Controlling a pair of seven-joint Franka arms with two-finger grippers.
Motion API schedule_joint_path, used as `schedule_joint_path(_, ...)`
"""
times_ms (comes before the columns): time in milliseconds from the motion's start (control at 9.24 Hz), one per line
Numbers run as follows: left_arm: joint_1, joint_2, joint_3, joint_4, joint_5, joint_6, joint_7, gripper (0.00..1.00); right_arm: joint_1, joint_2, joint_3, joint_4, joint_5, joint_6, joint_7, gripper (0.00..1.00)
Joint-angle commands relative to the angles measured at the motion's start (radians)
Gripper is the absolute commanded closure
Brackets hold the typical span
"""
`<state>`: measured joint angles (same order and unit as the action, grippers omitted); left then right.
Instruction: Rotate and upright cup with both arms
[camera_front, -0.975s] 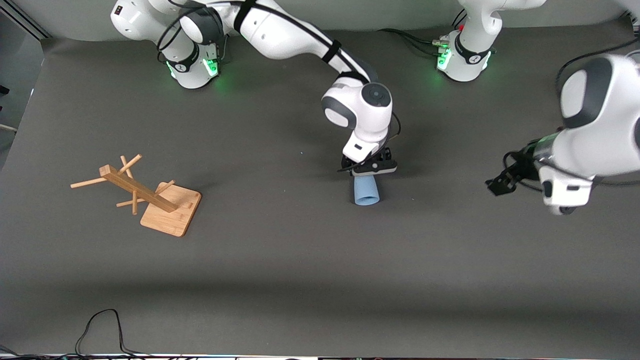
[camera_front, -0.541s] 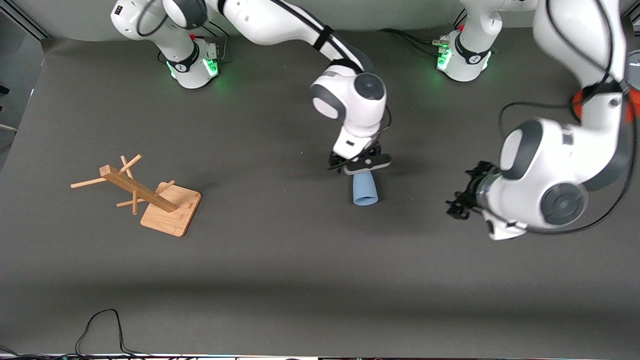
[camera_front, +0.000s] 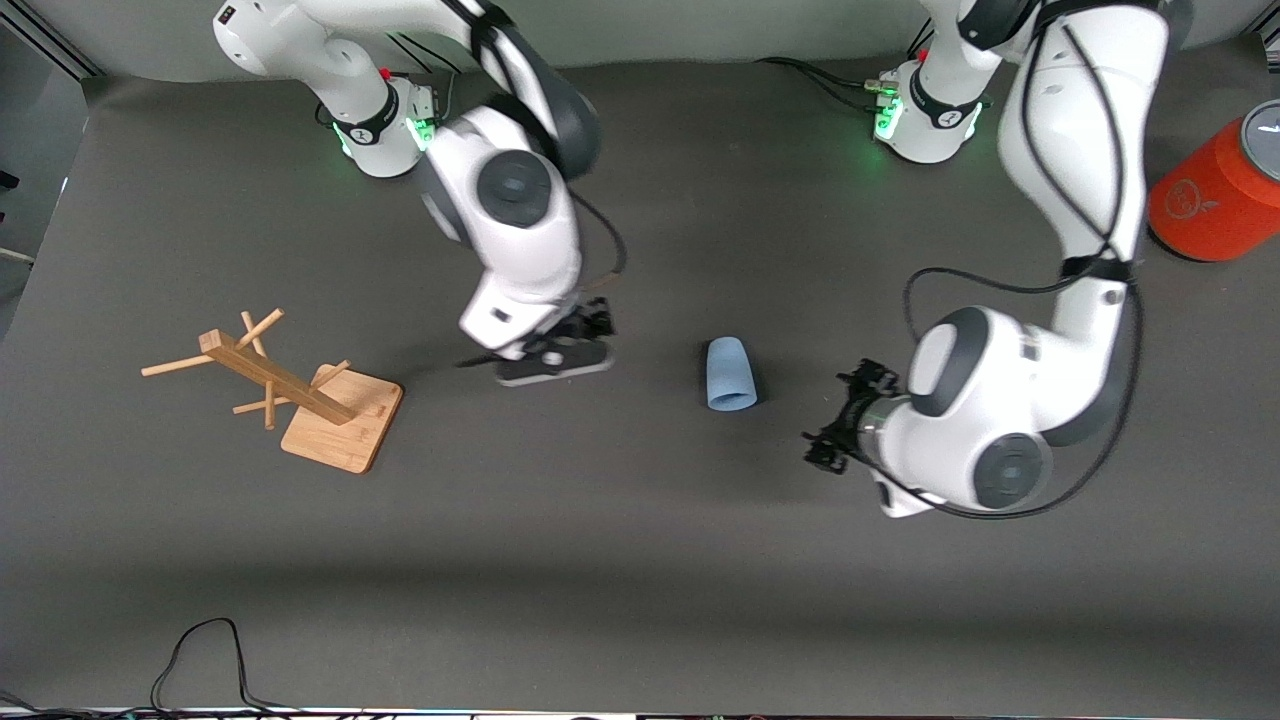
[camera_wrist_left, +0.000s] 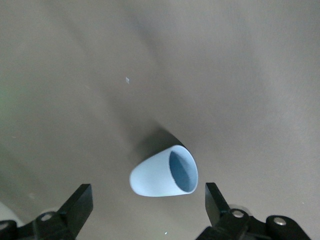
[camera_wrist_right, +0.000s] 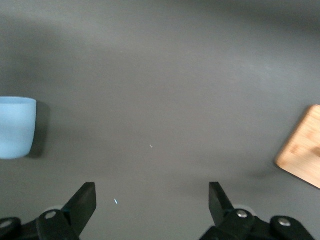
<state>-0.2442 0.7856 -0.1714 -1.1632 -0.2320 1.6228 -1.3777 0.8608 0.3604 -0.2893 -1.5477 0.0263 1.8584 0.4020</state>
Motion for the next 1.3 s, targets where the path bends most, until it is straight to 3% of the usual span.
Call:
schedule_joint_path(0,-0.082,0.096,0.012,0.054,-0.003,0.069,-0.069,0.0,0.014,-0.109,-0.074,-0.051,-0.008,-0.068,-0.07,0.0)
schedule_joint_path(325,-0.136,0.152,0.018,0.053,0.011,0.088,-0.131,0.0,0.015,-0.182,-0.206,-0.052,-0.016,-0.143,-0.17,0.0)
schedule_joint_path(433,-0.157,0.167,0.018,0.045,0.023,0.075,-0.148,0.0,-0.009,-0.21,-0.211,-0.061,-0.016,-0.154,-0.173,0.0)
schedule_joint_path(541,-0.159,0.17,0.016,0.04,0.023,0.057,-0.162,0.04,-0.093,-0.239,-0.138,-0.061,-0.016,-0.175,-0.173,0.0)
schedule_joint_path(650,-0.162,0.17,0.018,0.042,0.023,0.016,-0.187,0.21,-0.196,-0.271,-0.058,-0.069,-0.016,-0.215,-0.178,0.0)
schedule_joint_path(866,-0.185,0.17,0.016,0.027,0.023,-0.055,-0.237,0.78,-0.418,-0.337,0.118,-0.1,-0.016,-0.251,-0.283,0.0)
schedule_joint_path(975,-0.185,0.17,0.016,0.027,0.023,-0.067,-0.238,1.0,-0.516,-0.351,0.189,-0.107,-0.016,-0.254,-0.31,0.0)
schedule_joint_path(1191,-0.182,0.166,0.016,0.028,0.023,-0.075,-0.235,1.0,-0.71,-0.395,0.31,-0.136,-0.008,-0.26,-0.35,0.0)
